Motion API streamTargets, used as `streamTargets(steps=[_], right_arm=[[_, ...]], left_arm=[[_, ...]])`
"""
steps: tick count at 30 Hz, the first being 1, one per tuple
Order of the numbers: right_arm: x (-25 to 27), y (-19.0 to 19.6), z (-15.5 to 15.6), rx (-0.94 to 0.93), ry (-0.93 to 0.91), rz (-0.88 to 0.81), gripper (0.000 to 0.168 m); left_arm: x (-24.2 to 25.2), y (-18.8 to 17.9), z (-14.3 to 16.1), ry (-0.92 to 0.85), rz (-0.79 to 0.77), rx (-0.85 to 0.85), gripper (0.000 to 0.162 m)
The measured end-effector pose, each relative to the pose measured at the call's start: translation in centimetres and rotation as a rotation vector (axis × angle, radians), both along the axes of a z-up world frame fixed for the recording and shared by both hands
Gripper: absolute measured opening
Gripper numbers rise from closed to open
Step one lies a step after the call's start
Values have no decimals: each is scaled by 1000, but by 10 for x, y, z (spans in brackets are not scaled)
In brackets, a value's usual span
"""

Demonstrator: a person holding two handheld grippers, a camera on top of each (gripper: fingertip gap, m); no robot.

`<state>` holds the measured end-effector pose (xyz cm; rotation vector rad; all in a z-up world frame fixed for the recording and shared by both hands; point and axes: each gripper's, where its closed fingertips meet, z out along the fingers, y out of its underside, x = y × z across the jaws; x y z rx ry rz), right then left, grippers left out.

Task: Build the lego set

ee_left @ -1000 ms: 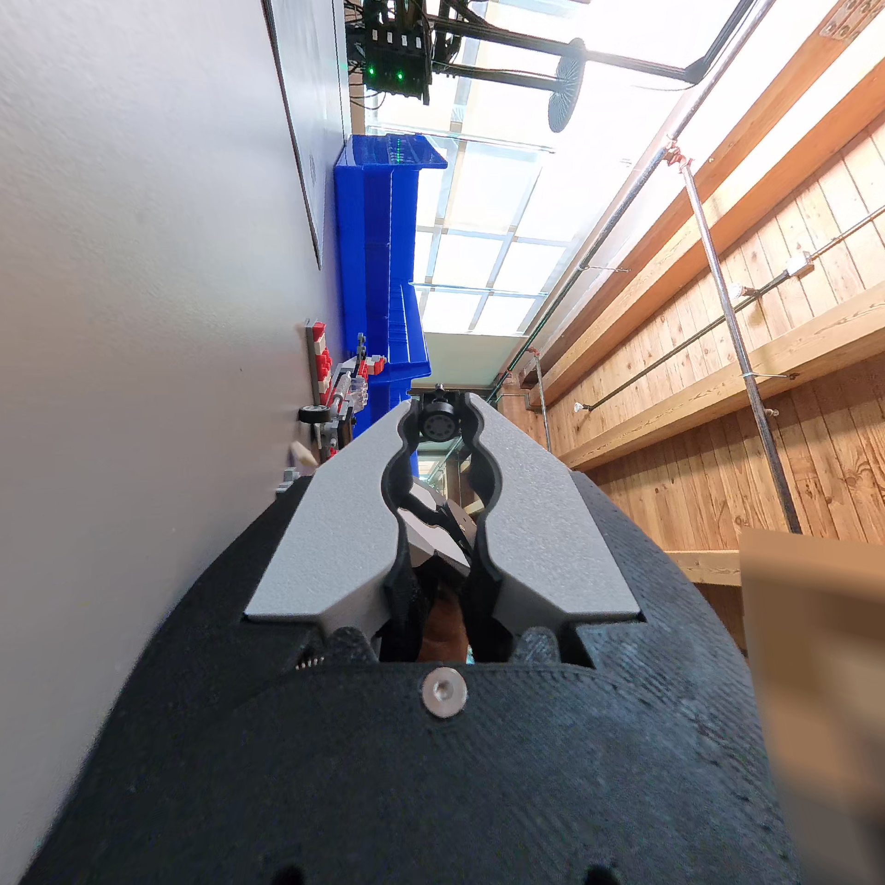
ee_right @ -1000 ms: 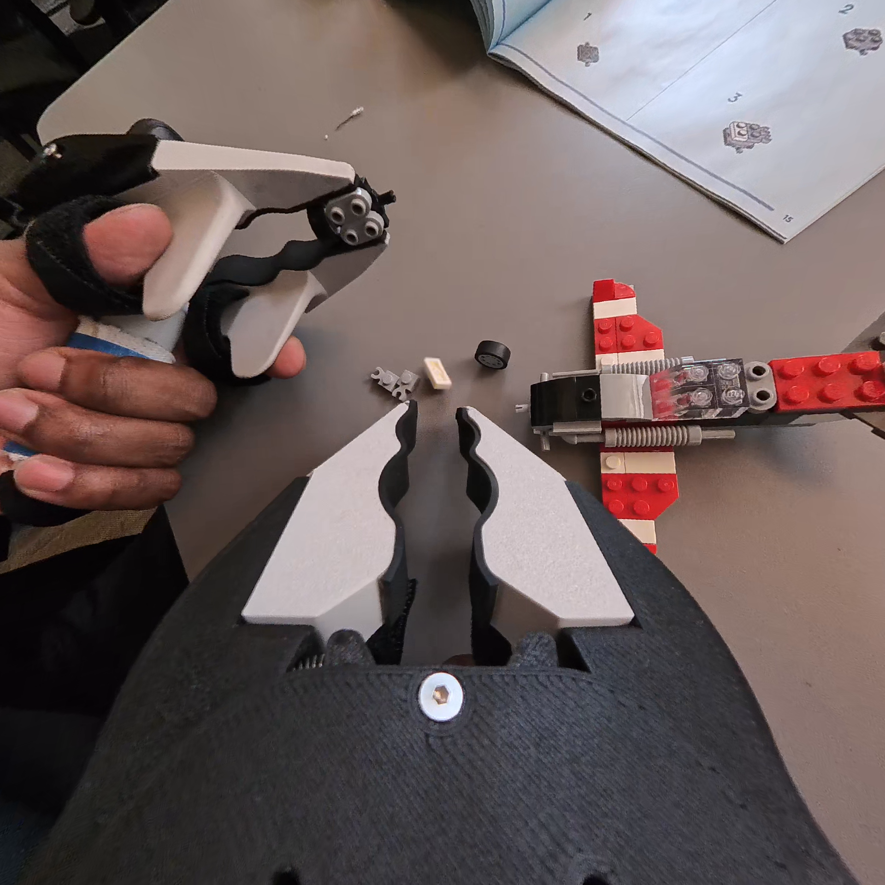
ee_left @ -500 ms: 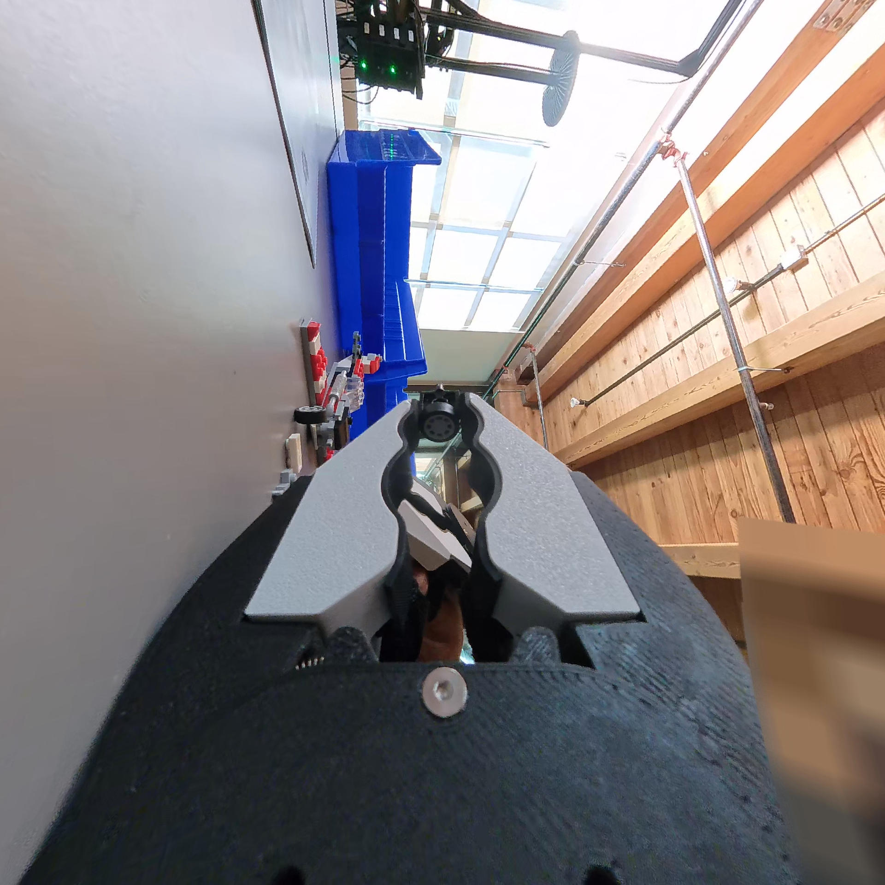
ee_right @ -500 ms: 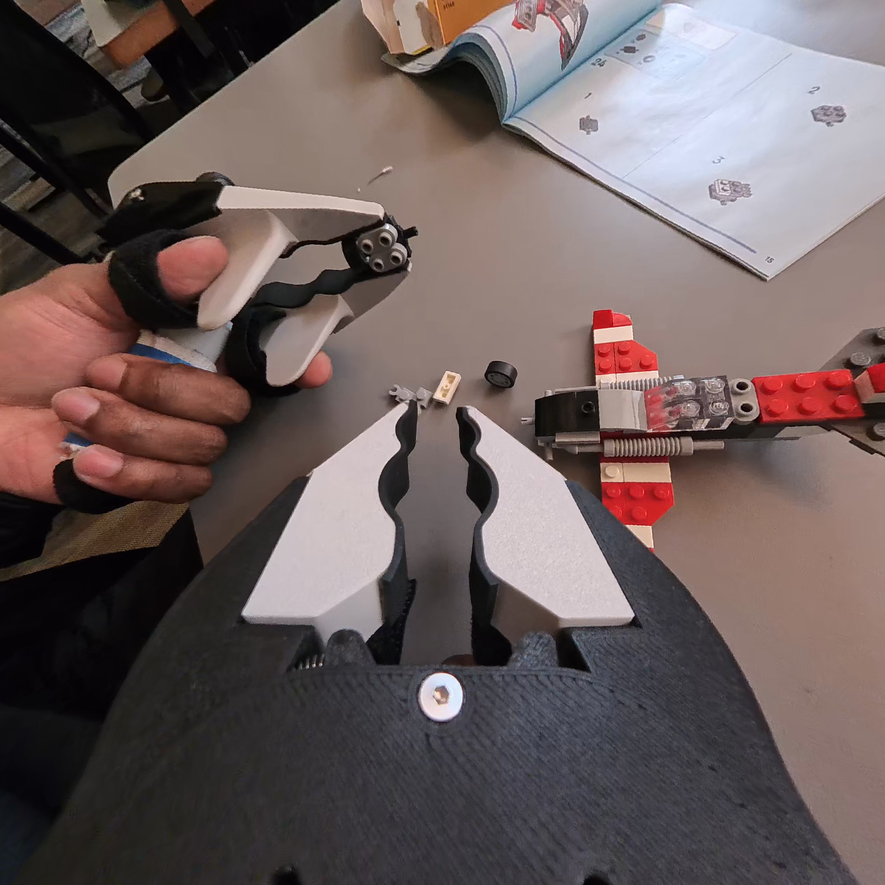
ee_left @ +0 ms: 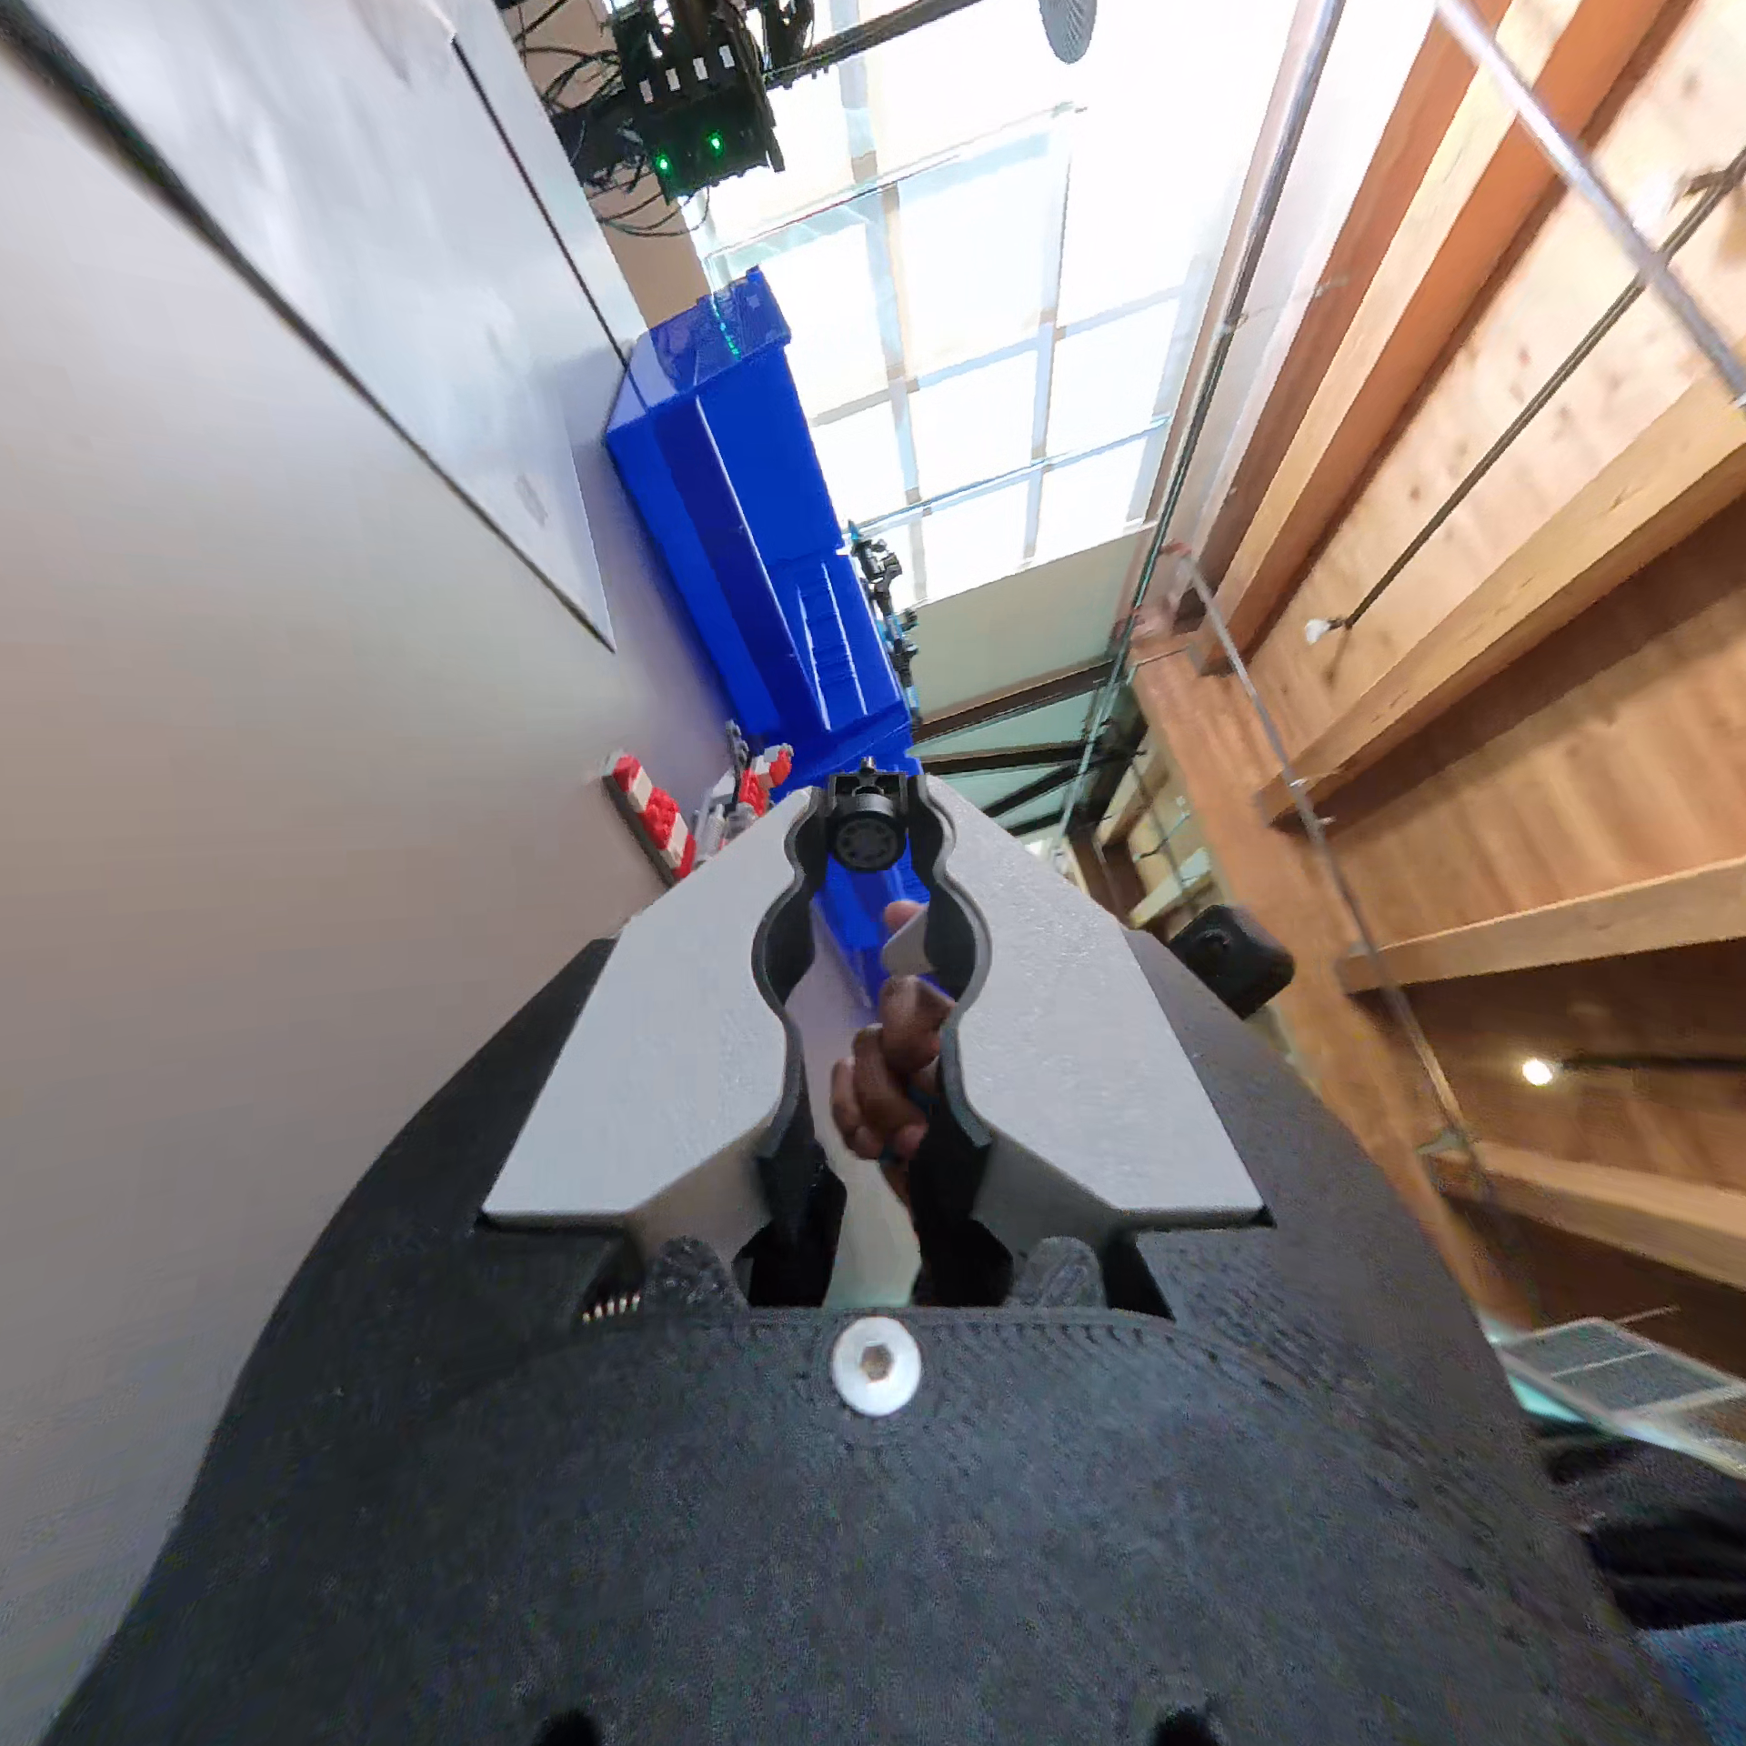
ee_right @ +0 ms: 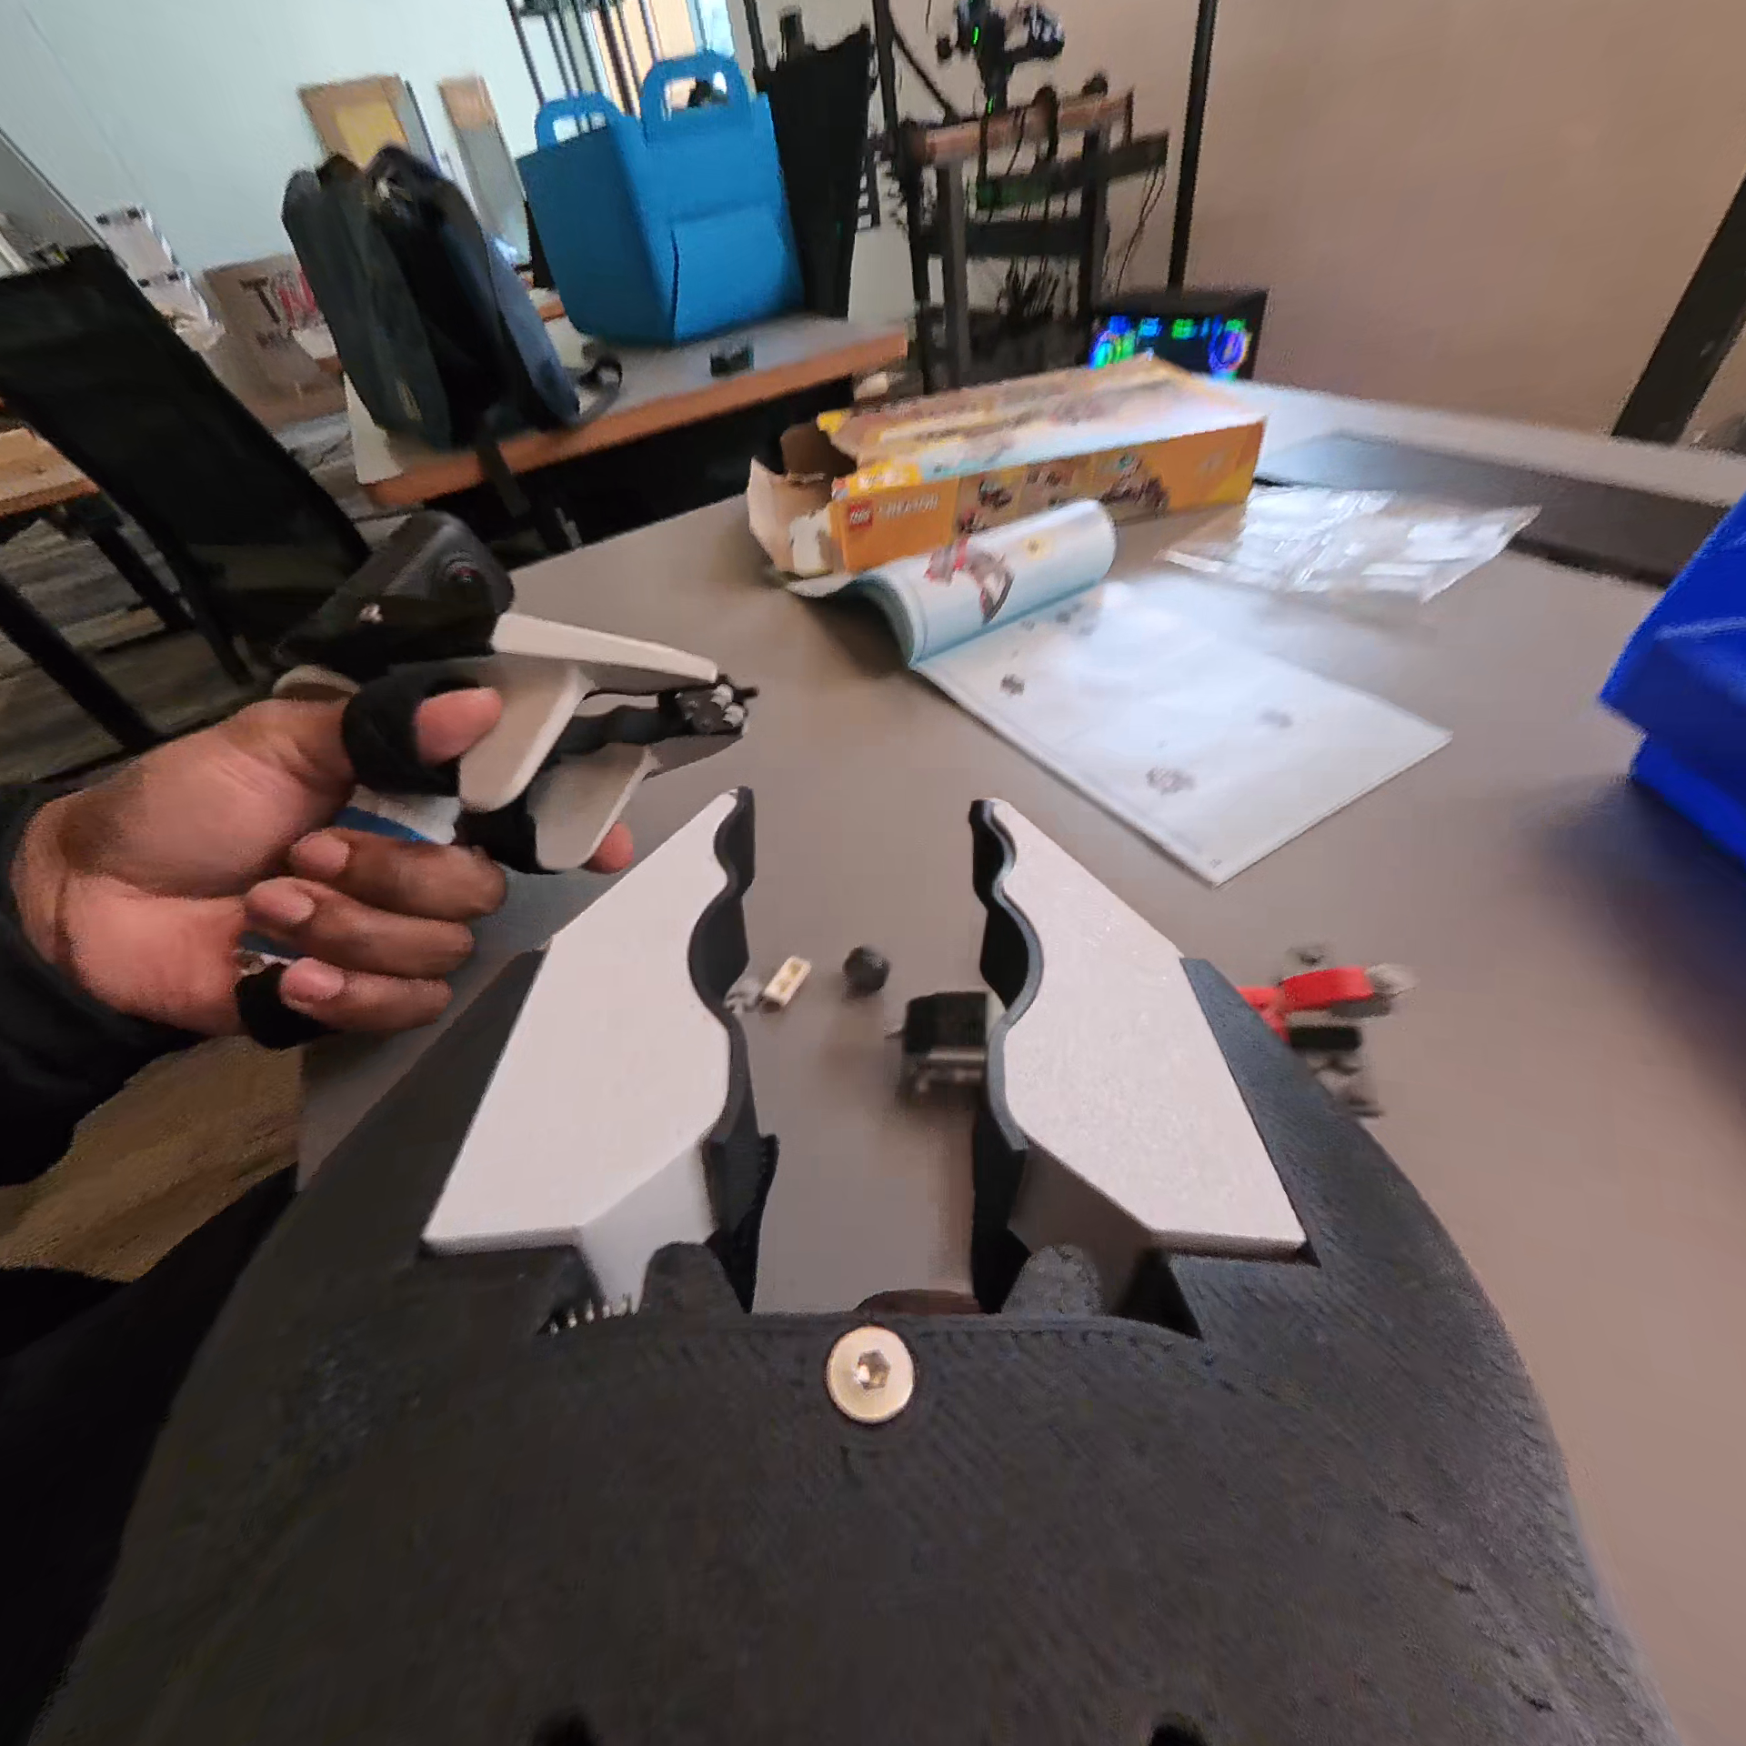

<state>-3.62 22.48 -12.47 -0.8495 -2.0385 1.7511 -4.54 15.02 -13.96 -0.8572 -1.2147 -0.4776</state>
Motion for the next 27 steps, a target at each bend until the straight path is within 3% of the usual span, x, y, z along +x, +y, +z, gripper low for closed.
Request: streamTargets(steps=[6, 15, 27], right_arm=[[-35, 23, 28, 44, 177, 6, 51], [-96, 12, 33, 112, 271, 103, 34], [-80, 0, 10, 126, 279, 225, 22]], left_arm=[[-15, -2, 5, 53, 16, -23, 19], [-57, 11, 7, 61, -11, -5, 19], [-68, 48, 15, -104, -126, 319, 19]])
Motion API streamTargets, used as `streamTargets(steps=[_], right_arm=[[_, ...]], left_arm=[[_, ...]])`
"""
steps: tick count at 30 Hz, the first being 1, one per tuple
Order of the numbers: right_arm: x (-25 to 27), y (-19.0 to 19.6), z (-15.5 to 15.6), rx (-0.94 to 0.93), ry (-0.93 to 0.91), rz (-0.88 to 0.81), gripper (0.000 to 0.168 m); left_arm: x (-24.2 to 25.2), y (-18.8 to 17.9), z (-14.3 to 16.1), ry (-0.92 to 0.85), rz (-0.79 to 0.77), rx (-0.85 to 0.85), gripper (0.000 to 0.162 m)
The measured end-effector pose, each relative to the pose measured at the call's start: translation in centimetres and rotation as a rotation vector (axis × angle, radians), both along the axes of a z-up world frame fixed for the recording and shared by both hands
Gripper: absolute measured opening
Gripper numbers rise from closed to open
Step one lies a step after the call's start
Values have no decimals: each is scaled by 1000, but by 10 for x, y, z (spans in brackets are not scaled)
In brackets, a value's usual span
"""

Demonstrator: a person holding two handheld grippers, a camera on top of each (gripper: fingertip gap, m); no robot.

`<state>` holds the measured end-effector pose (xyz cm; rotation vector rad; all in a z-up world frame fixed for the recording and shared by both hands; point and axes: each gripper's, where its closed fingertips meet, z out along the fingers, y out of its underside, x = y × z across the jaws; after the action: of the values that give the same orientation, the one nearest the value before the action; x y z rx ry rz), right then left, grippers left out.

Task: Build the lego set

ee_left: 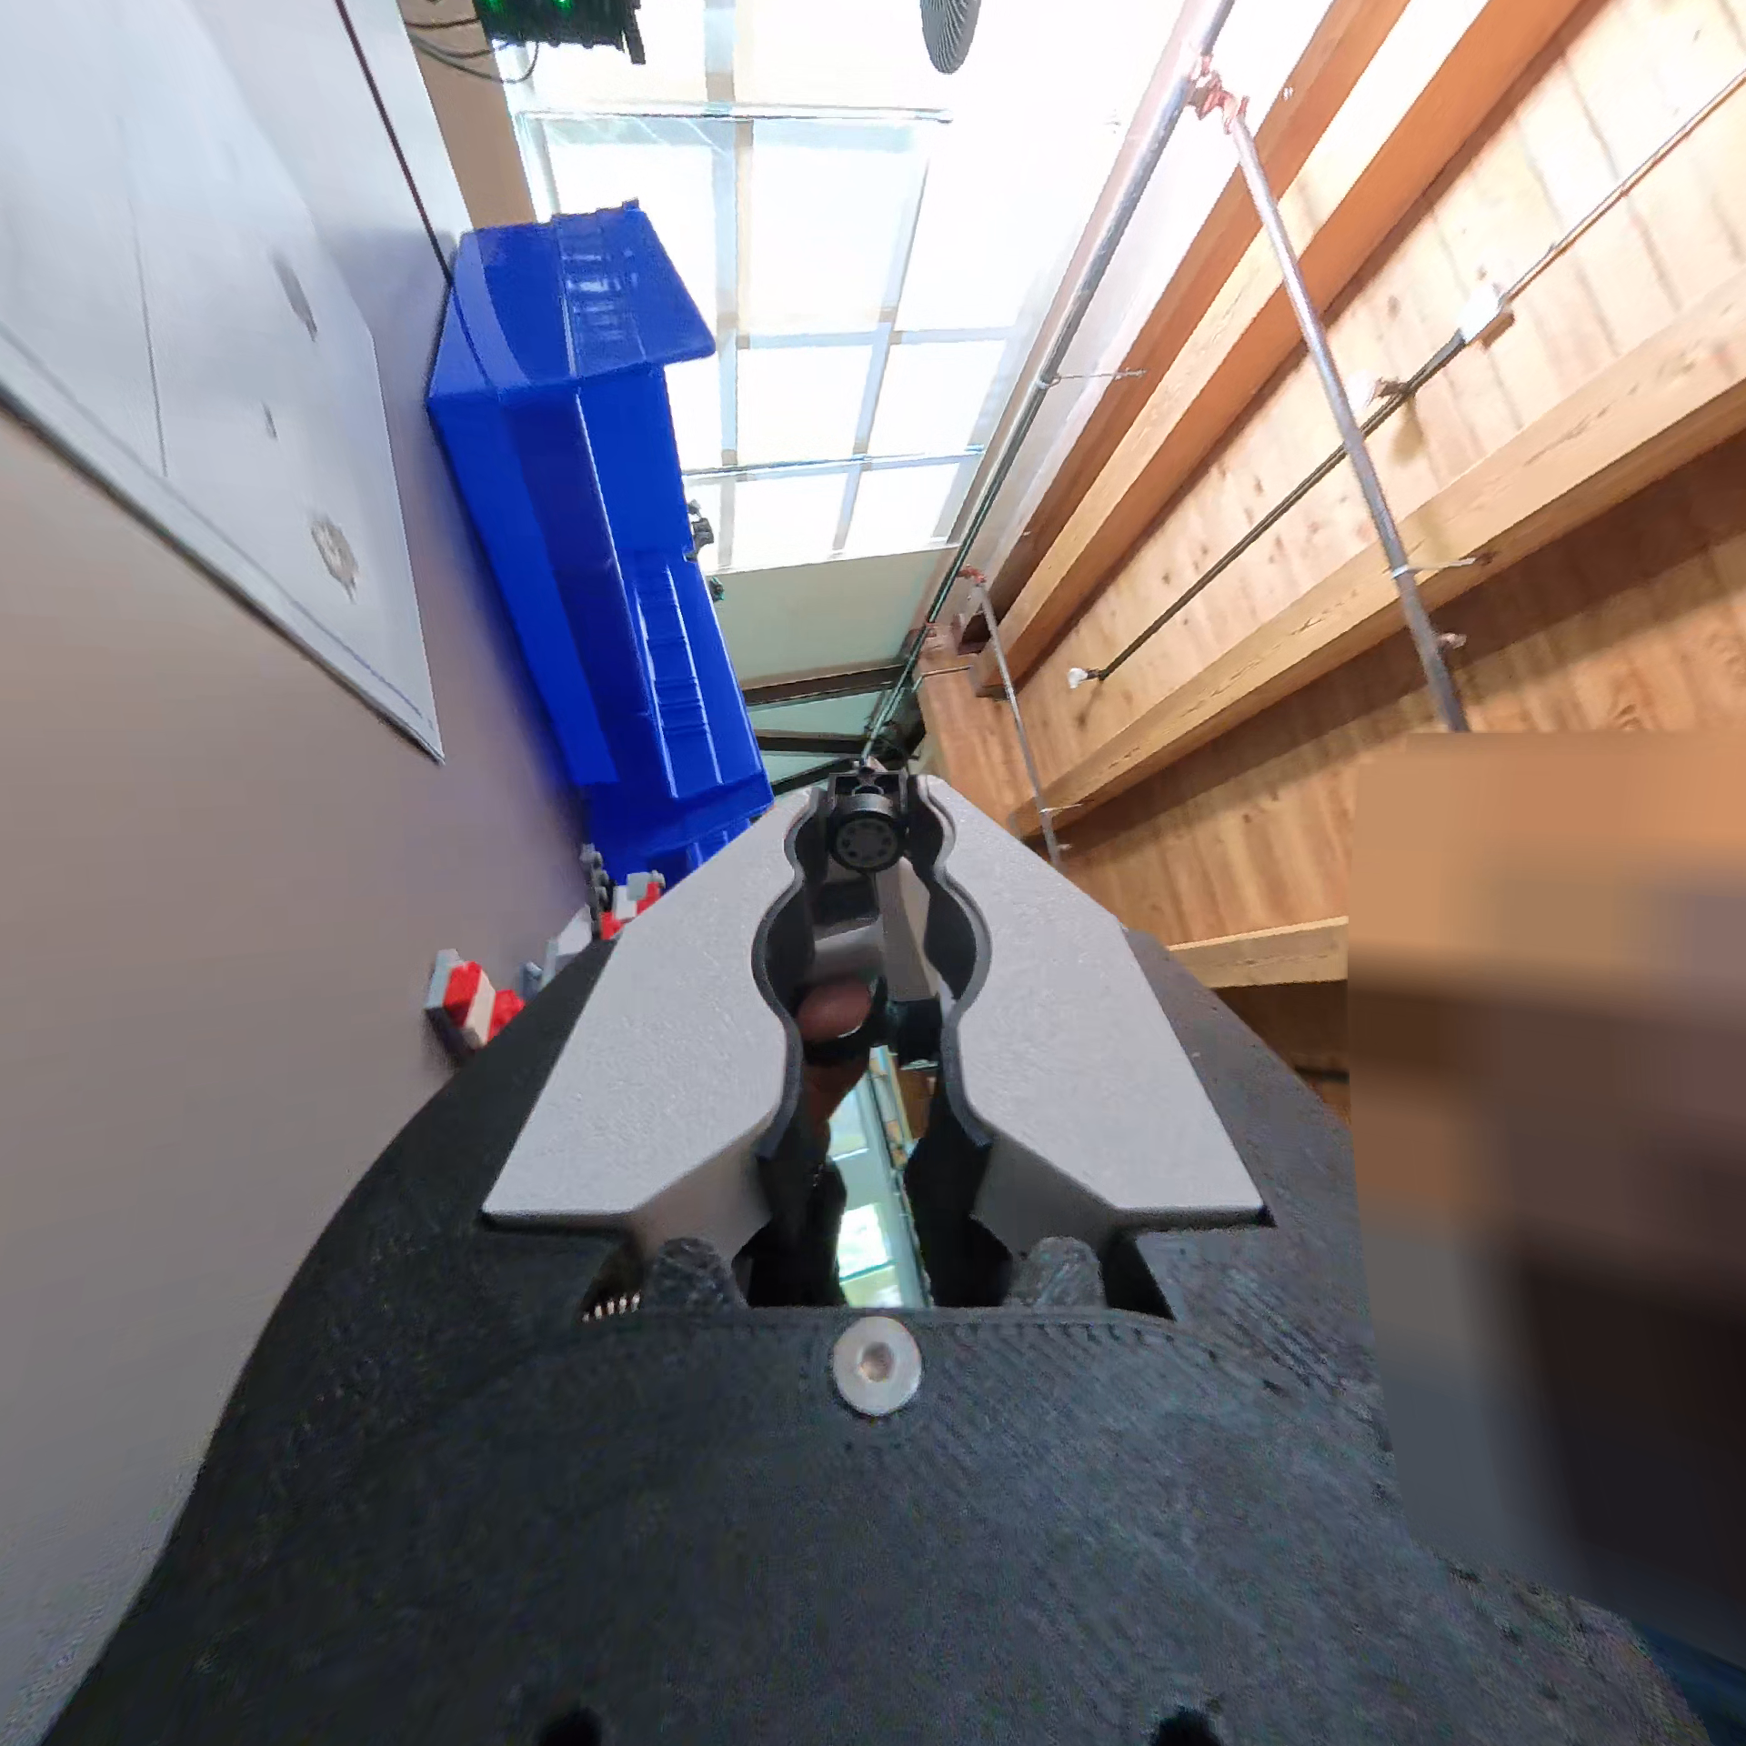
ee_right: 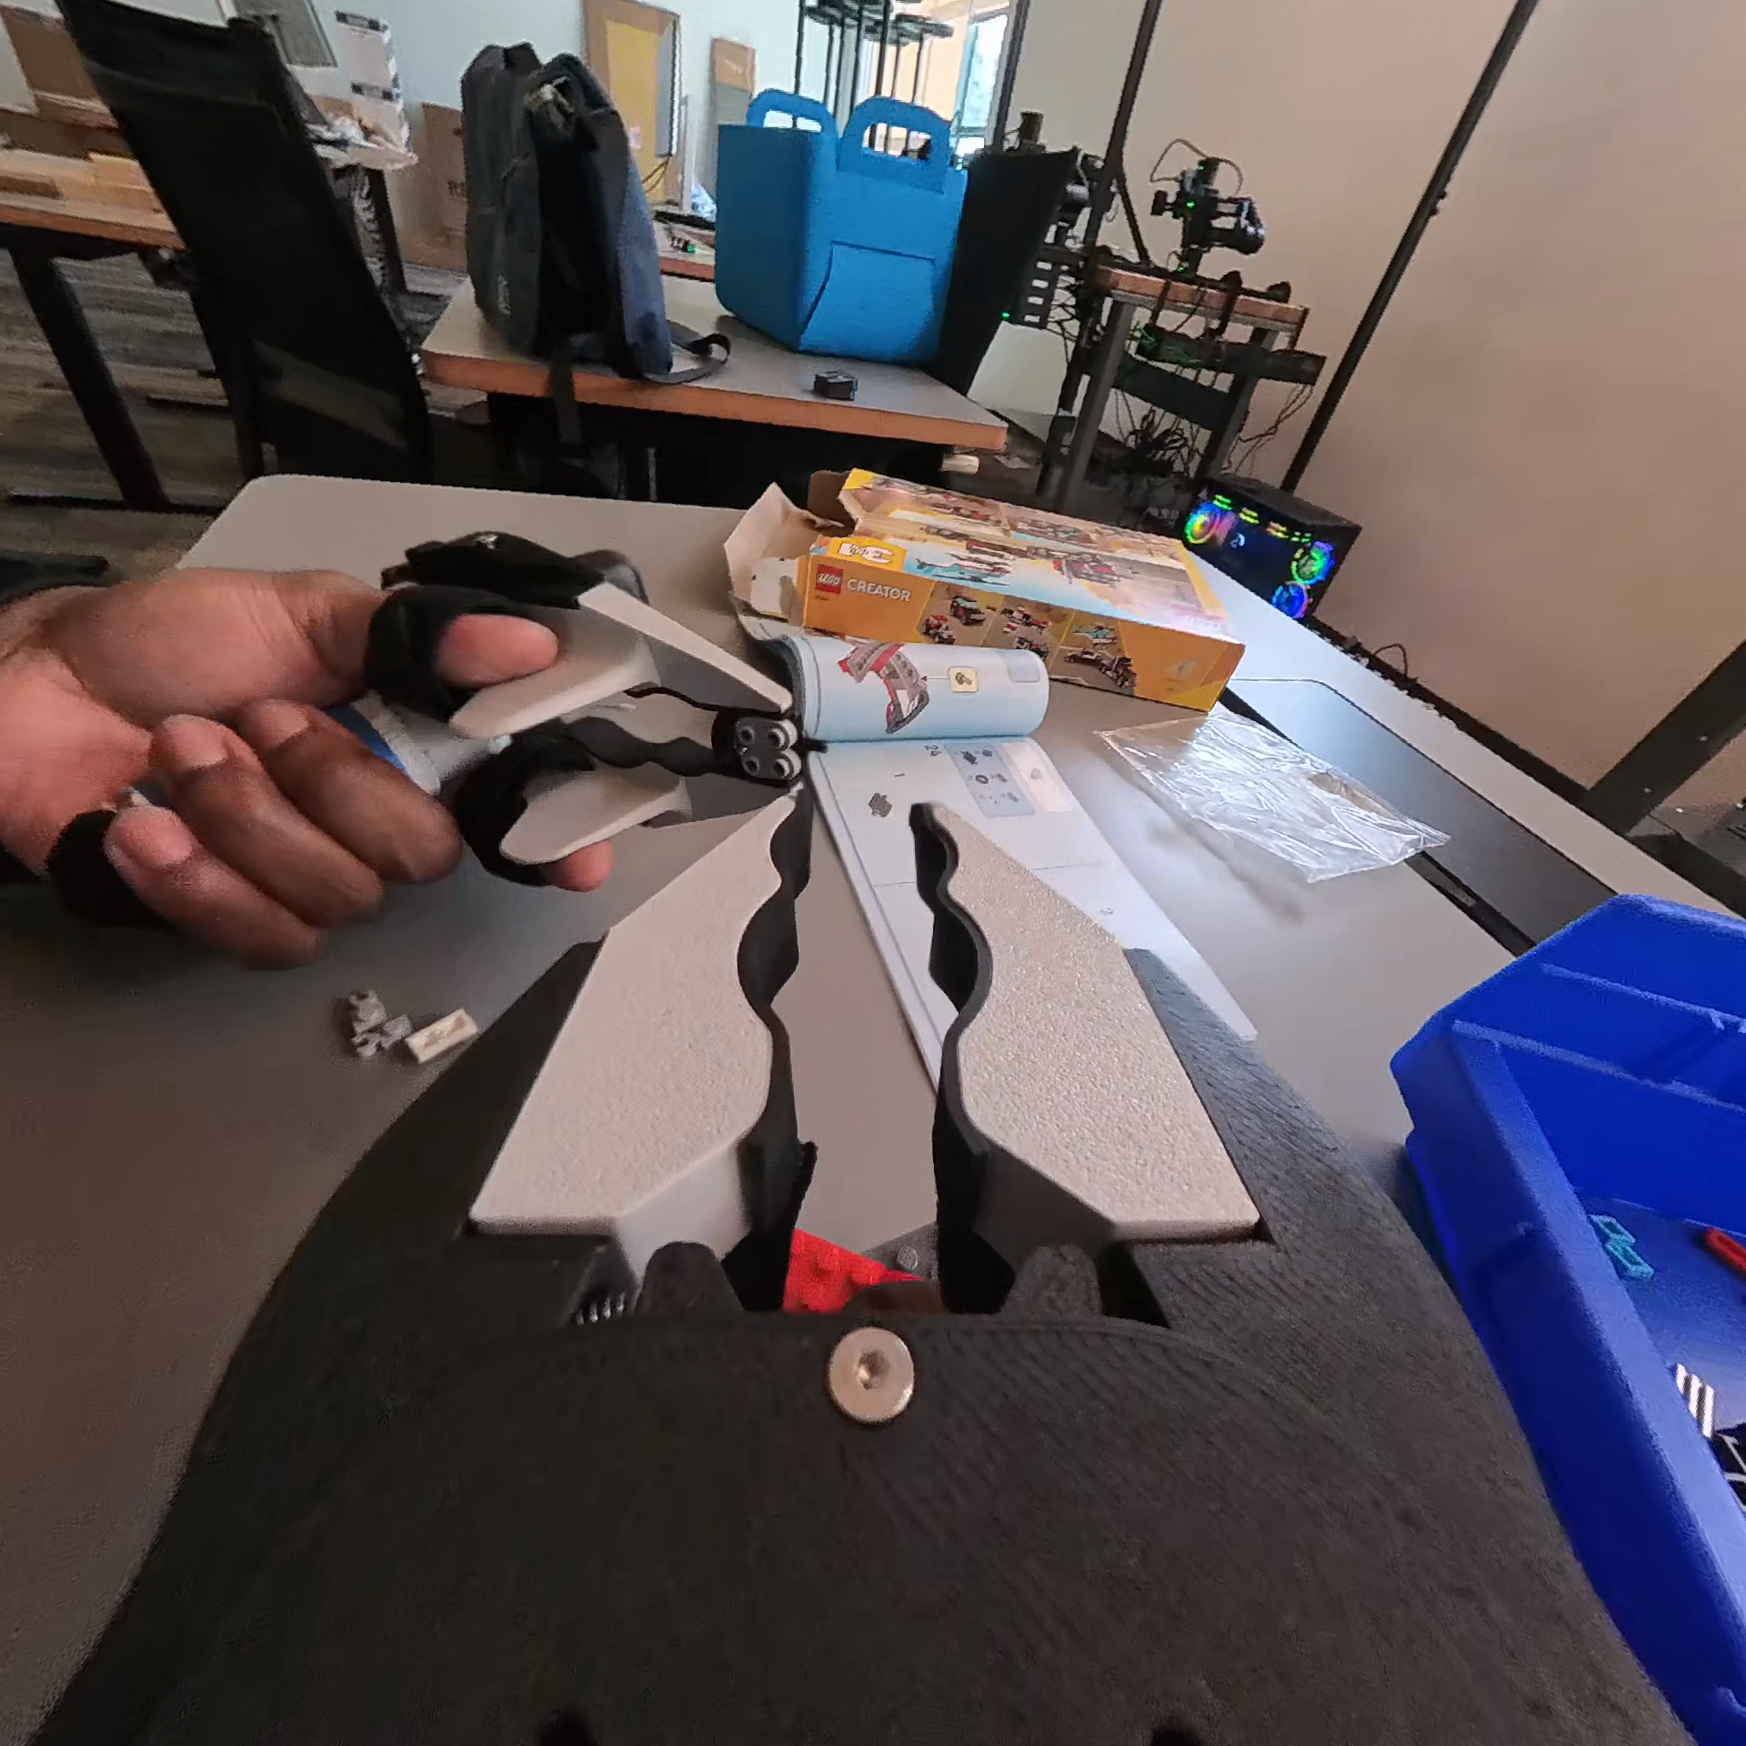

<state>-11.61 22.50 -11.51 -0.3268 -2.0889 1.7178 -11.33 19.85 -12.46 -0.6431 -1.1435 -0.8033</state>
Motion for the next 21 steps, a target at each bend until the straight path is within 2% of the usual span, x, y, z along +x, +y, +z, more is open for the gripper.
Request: streamTargets(steps=[11, 21], right_arm=[[22, -5, 4, -19, -2, 116, 19], [38, -10, 10, -32, 26, 180, 18]], left_arm=[[23, 17, 7, -127, 13, 90, 19], [39, 21, 15, -123, 37, 151, 19]])
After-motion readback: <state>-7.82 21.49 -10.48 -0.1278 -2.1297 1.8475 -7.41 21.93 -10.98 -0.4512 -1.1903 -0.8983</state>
